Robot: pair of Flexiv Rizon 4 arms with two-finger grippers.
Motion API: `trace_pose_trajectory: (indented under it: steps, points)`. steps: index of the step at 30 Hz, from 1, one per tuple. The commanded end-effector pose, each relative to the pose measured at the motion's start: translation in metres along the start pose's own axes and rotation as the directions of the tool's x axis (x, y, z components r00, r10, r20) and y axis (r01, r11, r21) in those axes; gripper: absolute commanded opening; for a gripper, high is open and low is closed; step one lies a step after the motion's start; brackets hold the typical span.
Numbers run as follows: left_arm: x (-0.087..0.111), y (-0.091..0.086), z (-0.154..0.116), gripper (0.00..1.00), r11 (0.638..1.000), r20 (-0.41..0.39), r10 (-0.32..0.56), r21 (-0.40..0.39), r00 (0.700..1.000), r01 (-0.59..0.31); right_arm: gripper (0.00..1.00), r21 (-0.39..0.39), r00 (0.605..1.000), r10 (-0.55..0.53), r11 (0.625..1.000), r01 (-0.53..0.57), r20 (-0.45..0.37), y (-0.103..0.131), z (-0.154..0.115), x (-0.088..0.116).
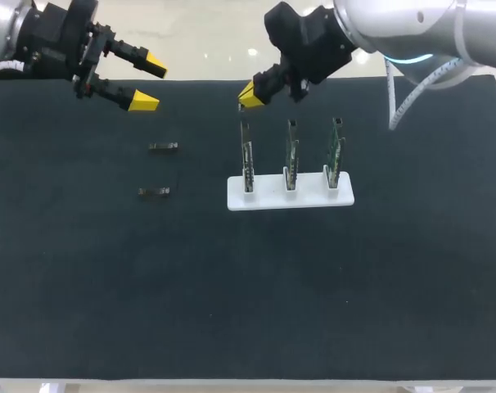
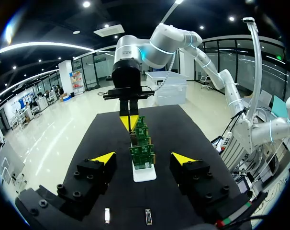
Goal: Pick up the optical module with the left hand, and insert it into the network port with the right hand.
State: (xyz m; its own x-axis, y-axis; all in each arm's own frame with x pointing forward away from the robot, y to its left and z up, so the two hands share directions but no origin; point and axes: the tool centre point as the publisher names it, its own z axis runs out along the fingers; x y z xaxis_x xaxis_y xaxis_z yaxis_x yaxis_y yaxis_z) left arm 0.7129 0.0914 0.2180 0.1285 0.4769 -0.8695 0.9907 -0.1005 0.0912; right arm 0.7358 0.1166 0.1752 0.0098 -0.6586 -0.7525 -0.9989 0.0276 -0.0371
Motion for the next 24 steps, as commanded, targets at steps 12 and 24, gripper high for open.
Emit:
trace_pose_trajectory:
  steps: [12,24]
  points:
    - [0.000,0.001,0.000,1.00,1.000,-0.004,-0.001,0.002,1.000,0.001,0.00,0.026,1.000,-0.016,1.000,0.016,0.000,0.005,0.007,0.011]
    - [0.000,0.001,0.000,1.00,1.000,-0.004,-0.001,0.002,1.000,0.001,0.00,0.029,1.000,-0.019,0.999,0.019,-0.004,0.008,0.018,0.017]
